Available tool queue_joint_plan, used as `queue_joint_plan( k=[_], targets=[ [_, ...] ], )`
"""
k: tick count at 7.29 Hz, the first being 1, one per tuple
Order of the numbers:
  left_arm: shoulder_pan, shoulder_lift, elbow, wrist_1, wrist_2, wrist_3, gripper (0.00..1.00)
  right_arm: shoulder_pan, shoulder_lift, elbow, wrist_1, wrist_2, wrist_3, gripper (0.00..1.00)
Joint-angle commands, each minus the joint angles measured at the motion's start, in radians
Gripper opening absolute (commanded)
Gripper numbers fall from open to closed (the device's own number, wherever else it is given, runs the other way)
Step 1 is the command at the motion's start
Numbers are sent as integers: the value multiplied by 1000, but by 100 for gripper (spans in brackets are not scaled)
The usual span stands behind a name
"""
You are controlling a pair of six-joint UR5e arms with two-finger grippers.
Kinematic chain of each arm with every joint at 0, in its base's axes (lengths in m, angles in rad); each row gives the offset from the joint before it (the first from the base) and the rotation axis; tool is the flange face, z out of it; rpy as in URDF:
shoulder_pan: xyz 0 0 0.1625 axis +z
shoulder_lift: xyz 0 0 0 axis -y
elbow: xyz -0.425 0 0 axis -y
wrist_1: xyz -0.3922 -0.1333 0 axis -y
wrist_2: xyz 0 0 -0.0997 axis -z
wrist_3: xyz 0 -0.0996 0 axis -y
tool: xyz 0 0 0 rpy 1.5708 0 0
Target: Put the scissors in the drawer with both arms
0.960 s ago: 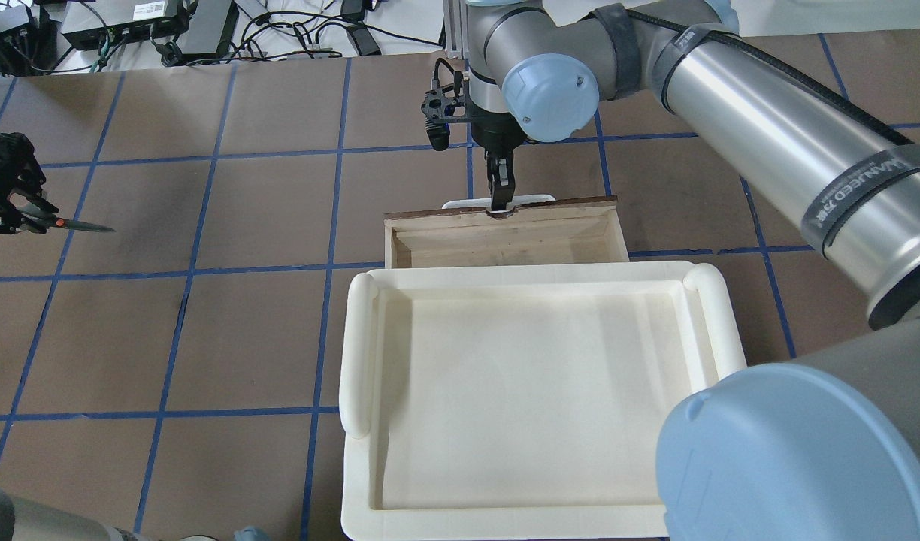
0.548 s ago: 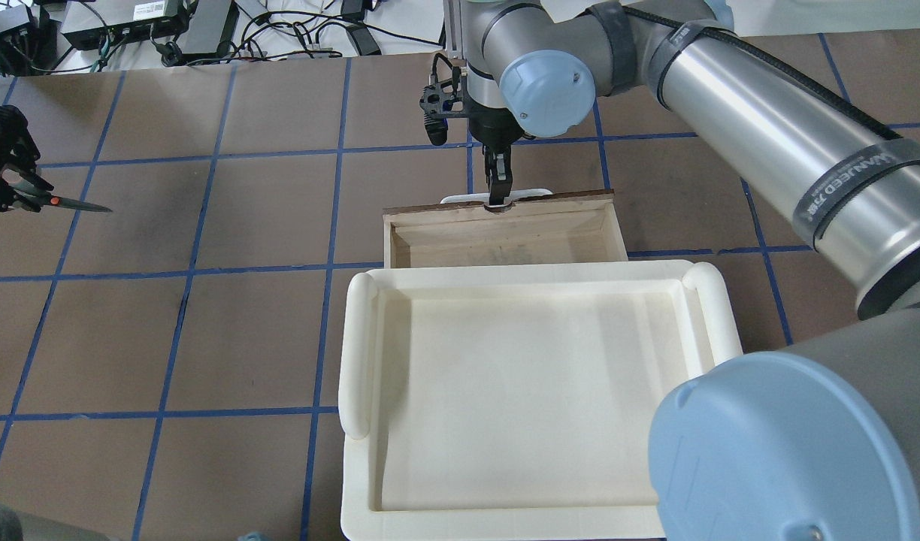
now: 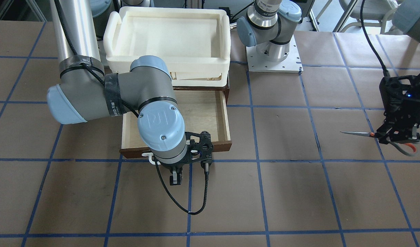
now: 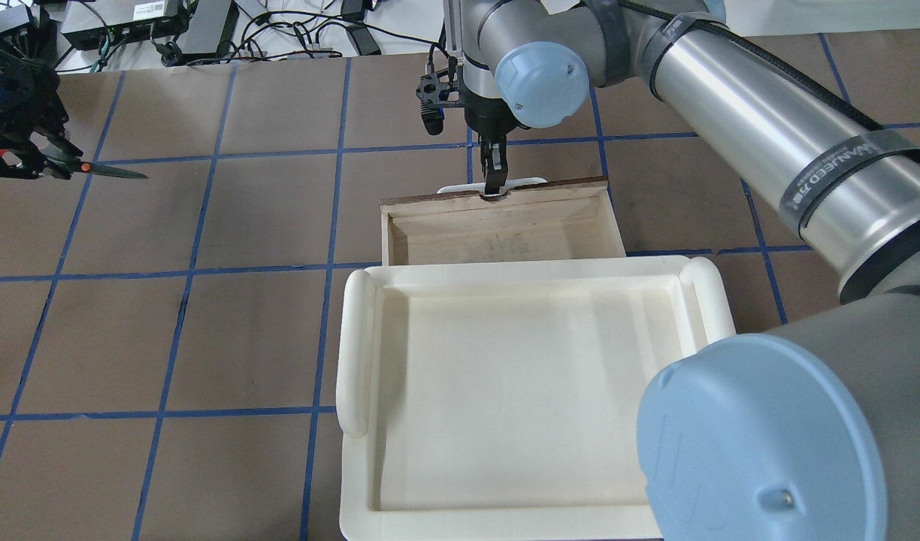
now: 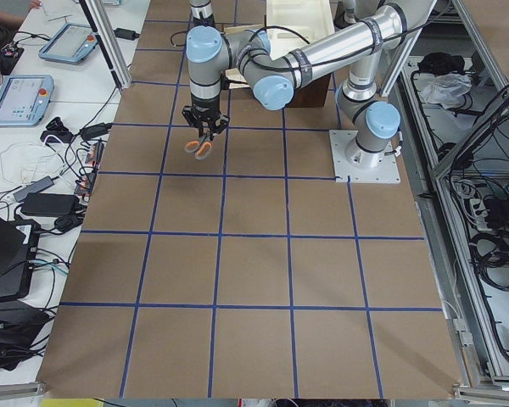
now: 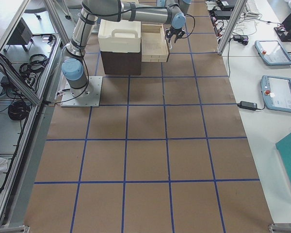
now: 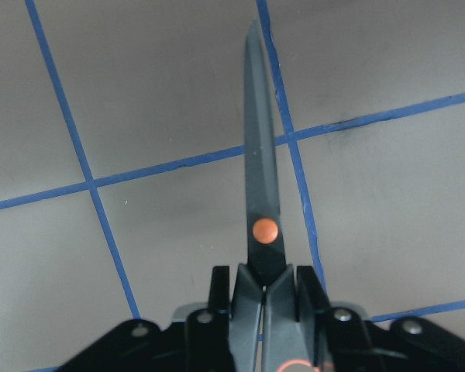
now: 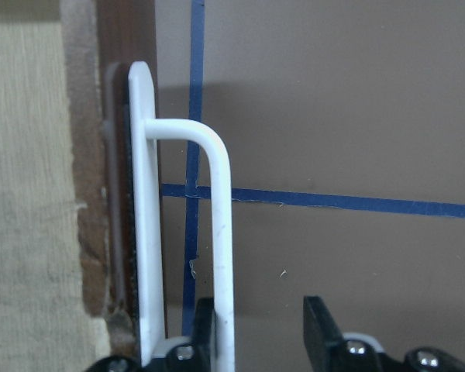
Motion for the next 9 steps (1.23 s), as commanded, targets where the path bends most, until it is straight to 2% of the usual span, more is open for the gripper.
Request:
queue_joint_plan(
  k=[1,2,3,4,5,6,8,9],
  targets=[
    [-4,4,-1,-15,-2,-7,0,-6,5,-1,-10,1,0,48],
    [-4,5,-1,-17,-14,-7,0,-6,5,-1,-13,1,0,49],
    [-4,4,-1,-17,-16,-7,0,-13,-1,-1,-12,4,11,58],
    [-7,8,2,-17,-33,-7,0,-36,-33,-7,-7,3,52,94],
    [-12,8,9,-20,-40,-9,0,-65,-94,-7,2,-4,112,100],
    [-42,16,24,-35,-36,-24,0,-96,-160,-1,34,-16,121,100],
    [-153,19,58,-108,-37,-204,0,-182,-323,13,211,-20,218,100],
    [-215,21,58,-112,-39,-322,0,-202,-402,33,276,-78,252,100]
  ],
)
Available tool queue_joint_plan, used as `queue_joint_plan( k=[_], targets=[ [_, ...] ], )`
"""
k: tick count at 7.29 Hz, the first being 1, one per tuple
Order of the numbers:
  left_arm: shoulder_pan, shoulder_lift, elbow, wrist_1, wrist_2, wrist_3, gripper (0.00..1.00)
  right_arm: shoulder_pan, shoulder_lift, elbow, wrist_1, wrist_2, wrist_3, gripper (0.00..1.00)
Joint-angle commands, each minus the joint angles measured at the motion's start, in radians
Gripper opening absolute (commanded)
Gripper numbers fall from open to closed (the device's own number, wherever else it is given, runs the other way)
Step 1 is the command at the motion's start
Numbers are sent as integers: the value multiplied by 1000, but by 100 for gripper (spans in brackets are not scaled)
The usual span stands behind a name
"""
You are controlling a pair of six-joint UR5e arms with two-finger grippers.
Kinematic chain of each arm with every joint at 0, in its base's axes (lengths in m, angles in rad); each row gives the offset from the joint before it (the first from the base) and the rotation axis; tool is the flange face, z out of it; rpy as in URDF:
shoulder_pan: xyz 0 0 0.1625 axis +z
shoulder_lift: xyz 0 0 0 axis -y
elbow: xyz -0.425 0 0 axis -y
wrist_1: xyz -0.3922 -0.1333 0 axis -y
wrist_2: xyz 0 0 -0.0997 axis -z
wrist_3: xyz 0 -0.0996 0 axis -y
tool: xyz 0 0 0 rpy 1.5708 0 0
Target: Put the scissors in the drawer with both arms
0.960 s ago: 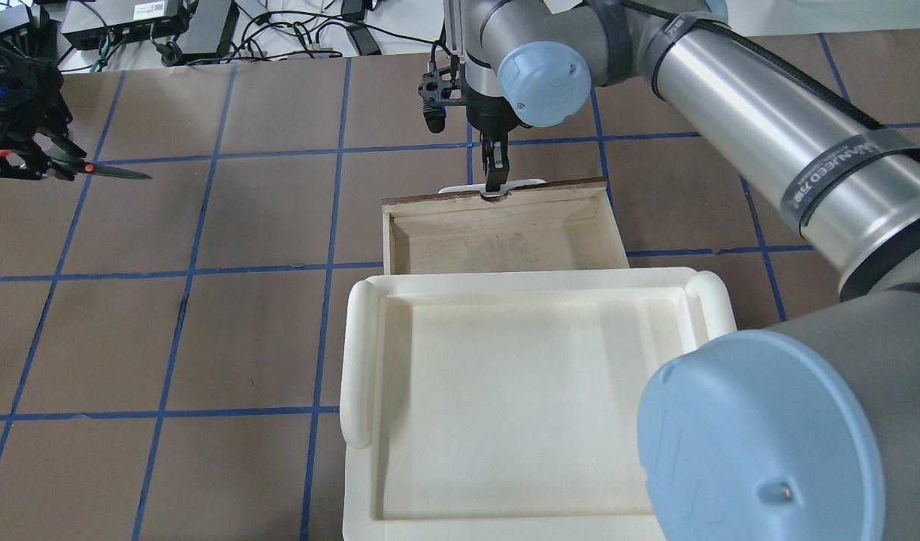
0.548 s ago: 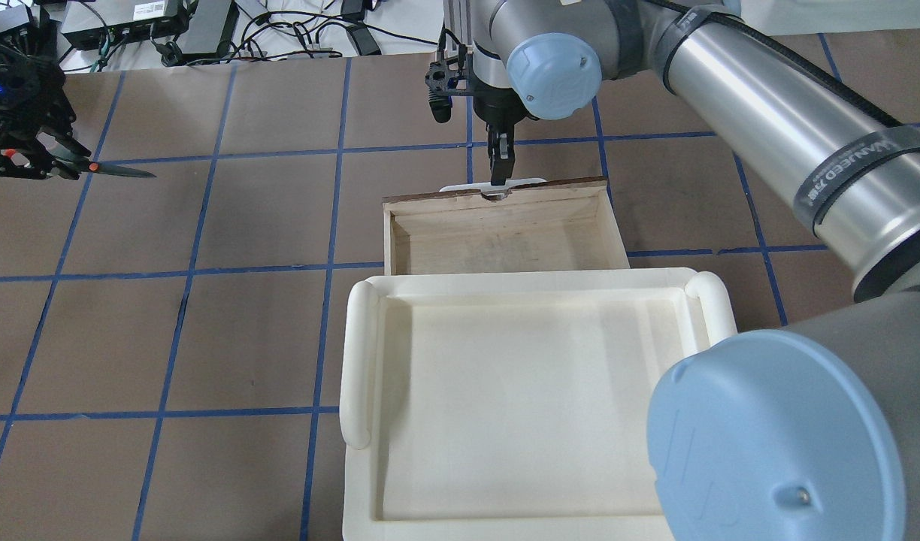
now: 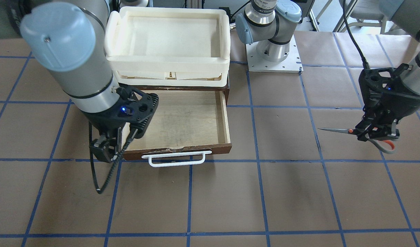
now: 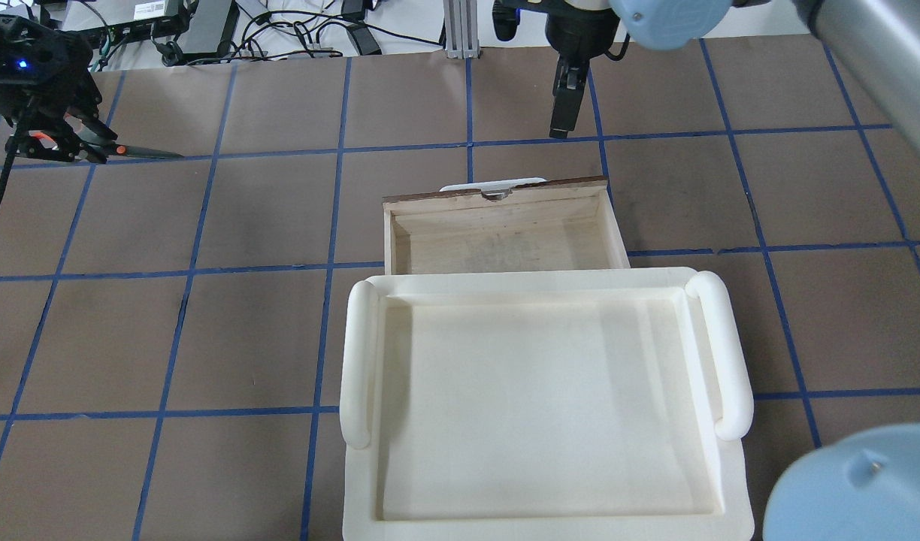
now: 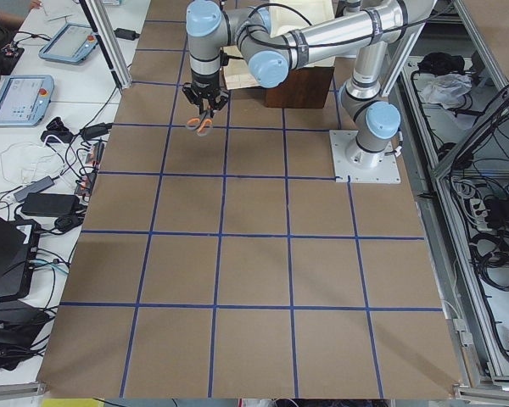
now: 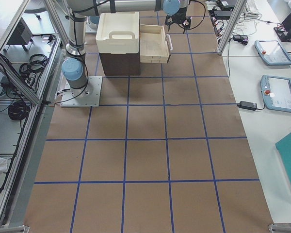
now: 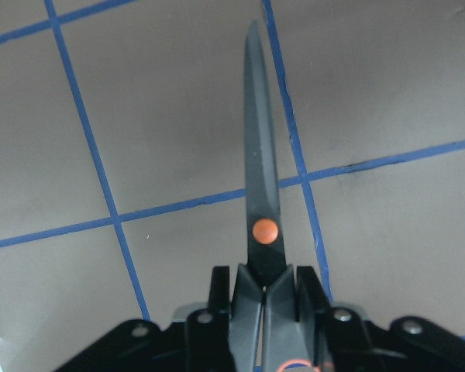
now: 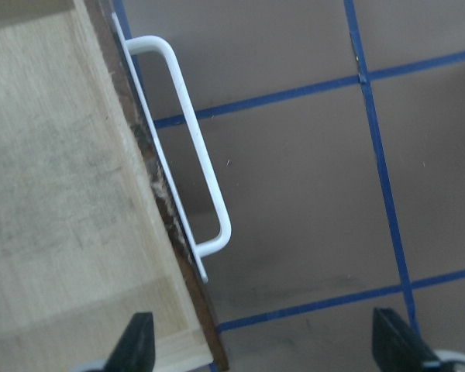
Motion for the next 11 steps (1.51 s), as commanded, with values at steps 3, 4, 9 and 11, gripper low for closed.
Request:
queue_joint_plan(
  k=[3,4,9,11],
  targets=[
    [-330,-18,4,-6,82,-378,0,-63,-255,50,152,-65,423,100],
    [-407,-35,6,10,83,-497,0,-67,-281,59,159,-51,502,100],
    [-624,-135,-16,93,74,-809,0,-66,-349,101,179,-69,778,100],
    [-707,-141,-13,95,62,-896,0,-63,-376,105,218,-69,991,100]
  ],
)
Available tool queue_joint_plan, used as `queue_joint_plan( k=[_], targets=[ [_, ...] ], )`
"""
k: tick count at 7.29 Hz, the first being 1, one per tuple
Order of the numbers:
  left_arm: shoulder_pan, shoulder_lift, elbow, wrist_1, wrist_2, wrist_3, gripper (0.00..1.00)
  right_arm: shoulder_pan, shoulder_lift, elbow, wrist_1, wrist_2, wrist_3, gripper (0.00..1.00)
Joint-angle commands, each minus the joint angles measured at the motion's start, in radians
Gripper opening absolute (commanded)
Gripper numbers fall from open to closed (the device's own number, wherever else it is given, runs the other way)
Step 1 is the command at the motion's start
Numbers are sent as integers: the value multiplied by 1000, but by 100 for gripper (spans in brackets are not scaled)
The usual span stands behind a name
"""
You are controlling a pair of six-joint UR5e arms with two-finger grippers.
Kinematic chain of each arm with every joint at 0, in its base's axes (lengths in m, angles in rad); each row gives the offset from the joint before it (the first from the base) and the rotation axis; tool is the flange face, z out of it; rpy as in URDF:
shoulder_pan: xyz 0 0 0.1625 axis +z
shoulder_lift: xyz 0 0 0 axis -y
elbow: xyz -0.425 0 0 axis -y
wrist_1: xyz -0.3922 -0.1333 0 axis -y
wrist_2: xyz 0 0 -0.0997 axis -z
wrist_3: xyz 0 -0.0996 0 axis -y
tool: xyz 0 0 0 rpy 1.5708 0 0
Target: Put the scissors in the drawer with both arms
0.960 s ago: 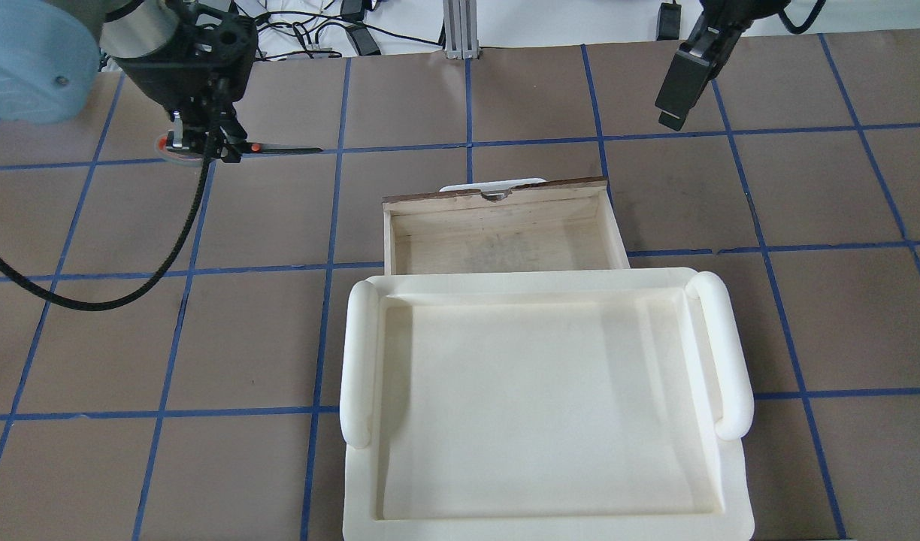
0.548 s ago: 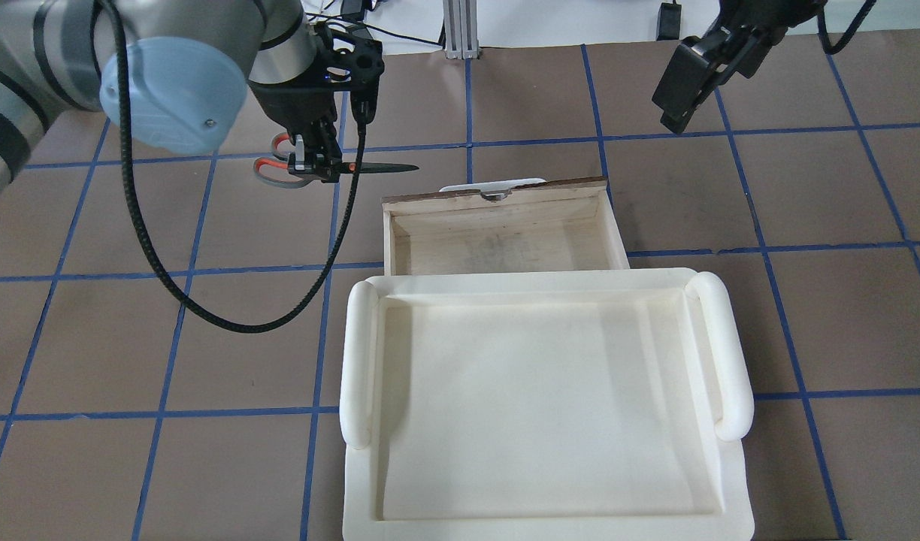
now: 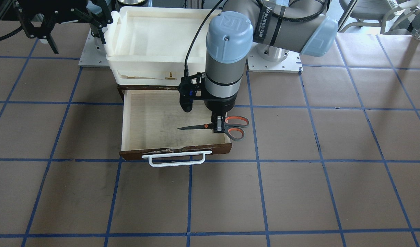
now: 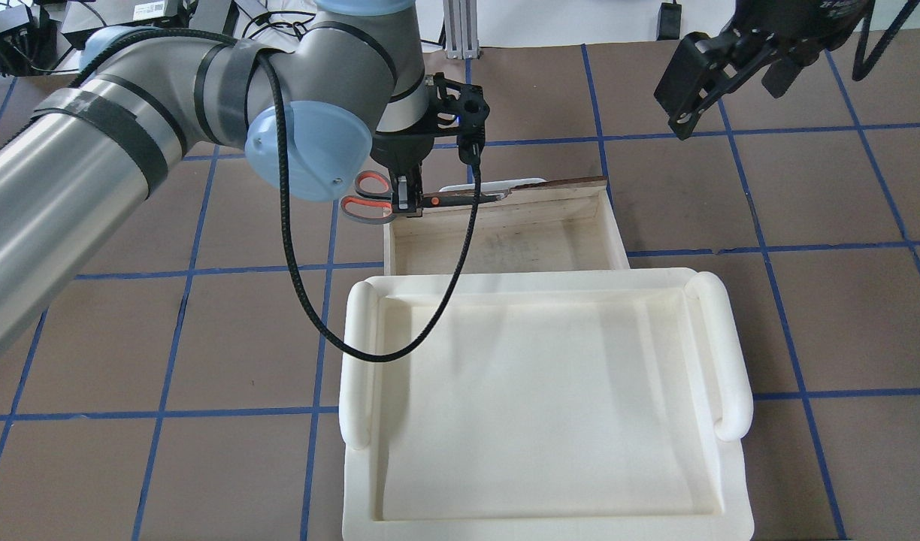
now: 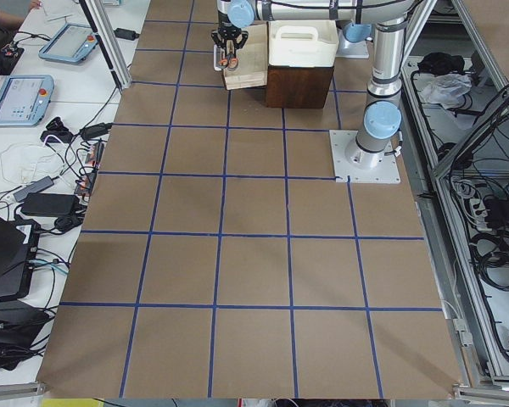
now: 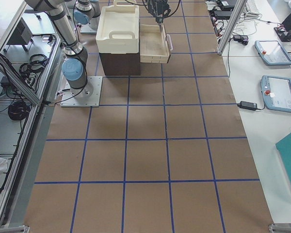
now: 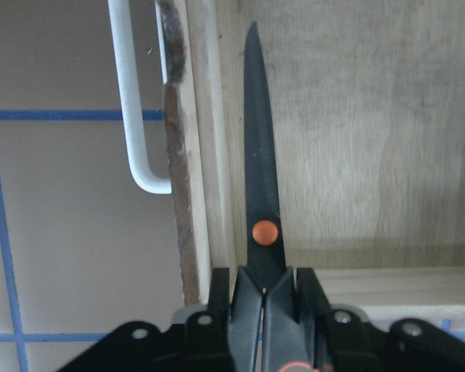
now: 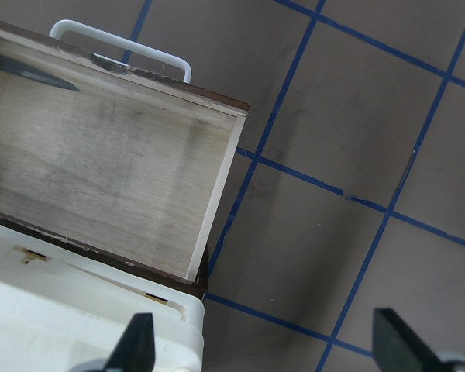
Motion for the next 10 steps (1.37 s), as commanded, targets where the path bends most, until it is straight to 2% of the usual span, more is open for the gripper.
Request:
queue_joint_plan(
  k=[1,2,3,6,7,8,10],
  targets=[
    [-67,-4,-1,3,-15,-93,0,1,-25,7,15,-3,237,100],
    [-93,-4,-3,3,-17,-110,0,2,-35,9,17,-3,355,100],
    [-104,-12,-17,5,-17,-136,0,2,-41,9,14,-4,381,100],
    [-110,-35,-49,9,-14,-159,0,2,-45,7,12,-4,384,100],
    [-111,-44,-52,52,-18,-179,0,2,-45,7,14,-4,384,100],
    [-111,-50,-52,69,-56,-196,0,2,-44,9,14,-3,384,100],
    [-111,-63,-52,68,-68,-200,0,2,-44,9,6,2,381,100]
  ],
)
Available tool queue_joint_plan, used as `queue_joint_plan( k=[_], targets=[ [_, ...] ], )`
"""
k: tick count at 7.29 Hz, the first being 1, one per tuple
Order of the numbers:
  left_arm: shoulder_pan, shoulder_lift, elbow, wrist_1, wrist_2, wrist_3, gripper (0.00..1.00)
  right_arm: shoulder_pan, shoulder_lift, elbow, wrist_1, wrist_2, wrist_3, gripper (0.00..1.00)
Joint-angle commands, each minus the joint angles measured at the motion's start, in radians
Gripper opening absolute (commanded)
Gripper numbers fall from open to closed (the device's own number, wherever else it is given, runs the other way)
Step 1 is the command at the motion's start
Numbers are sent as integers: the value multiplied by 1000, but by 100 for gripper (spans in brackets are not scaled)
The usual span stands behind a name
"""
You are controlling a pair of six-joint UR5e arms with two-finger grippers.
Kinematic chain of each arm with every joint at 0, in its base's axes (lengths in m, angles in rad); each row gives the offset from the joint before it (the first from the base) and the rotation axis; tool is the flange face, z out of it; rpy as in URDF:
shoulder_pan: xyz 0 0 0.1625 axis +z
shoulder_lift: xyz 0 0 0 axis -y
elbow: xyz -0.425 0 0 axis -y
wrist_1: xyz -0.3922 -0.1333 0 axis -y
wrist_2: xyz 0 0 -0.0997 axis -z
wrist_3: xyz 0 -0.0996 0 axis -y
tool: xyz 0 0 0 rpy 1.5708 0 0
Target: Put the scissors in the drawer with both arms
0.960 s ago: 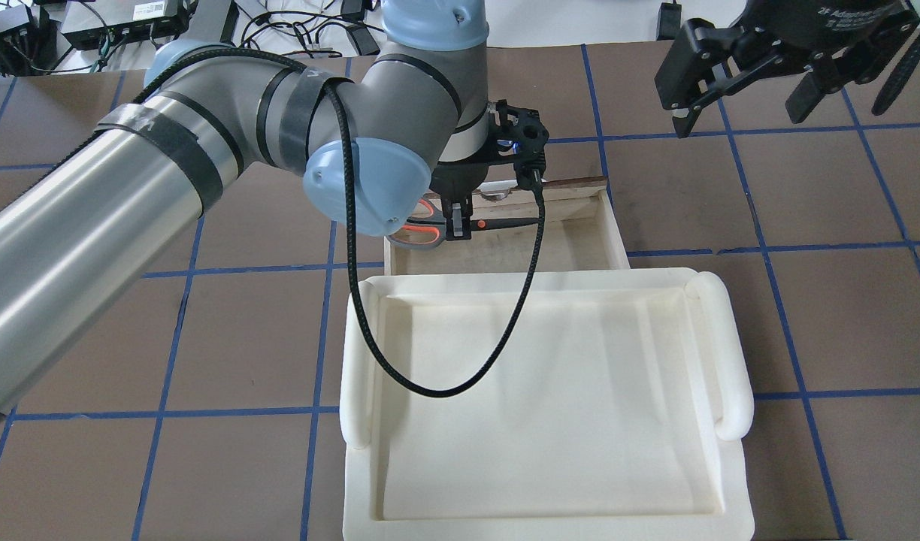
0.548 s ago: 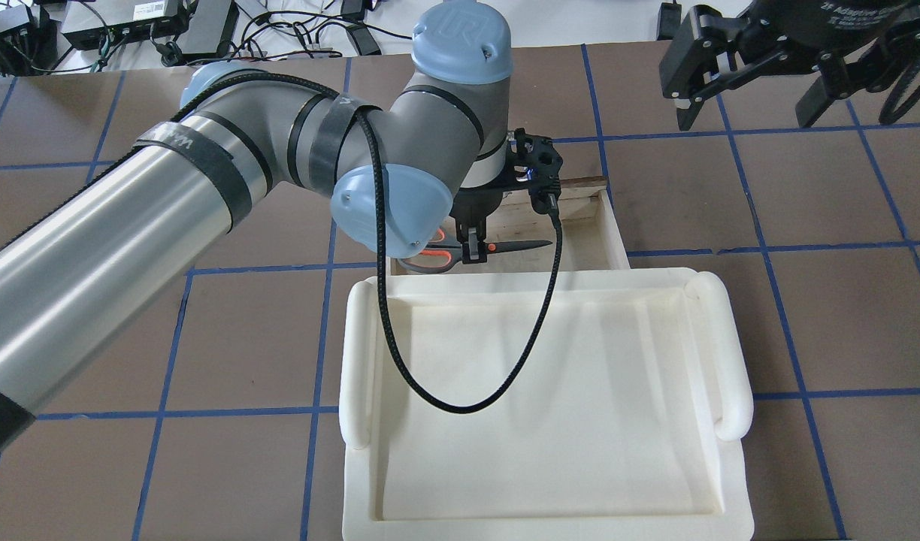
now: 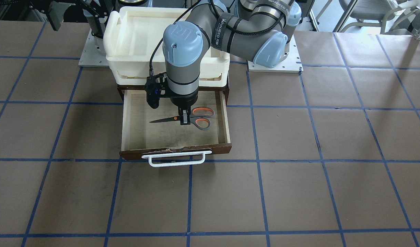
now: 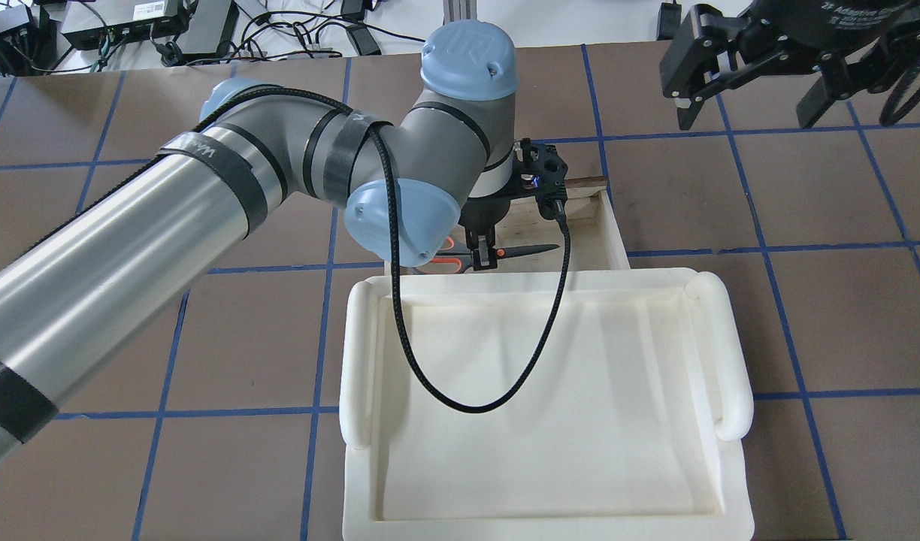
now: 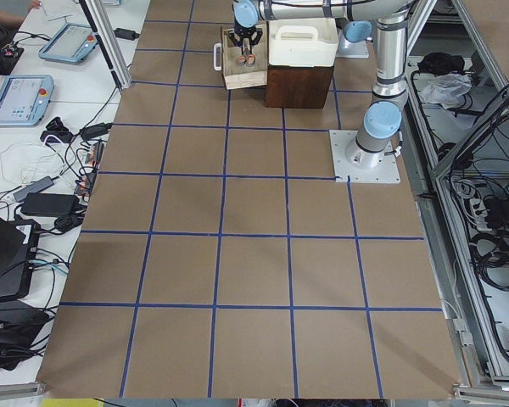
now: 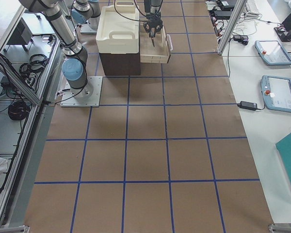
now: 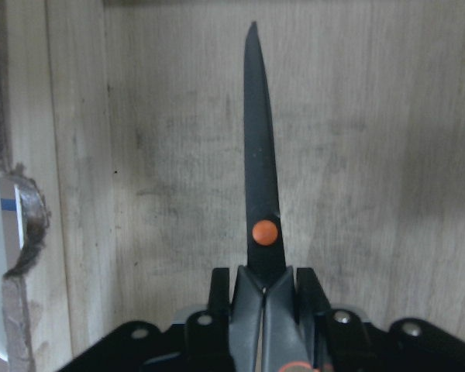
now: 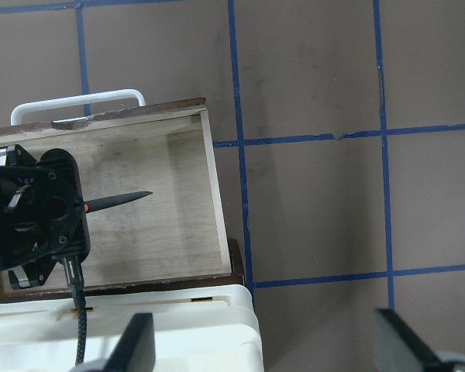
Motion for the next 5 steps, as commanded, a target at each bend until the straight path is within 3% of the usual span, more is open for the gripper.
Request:
queue_joint_plan(
  k=[1,5],
  targets=[
    [0,-15,-2,3,-8,-7,0,0,0,9,-7,4,-2,100],
    [-9,-35,-4,15,-9,-53,0,0,-1,14,-8,4,0,100]
  ],
)
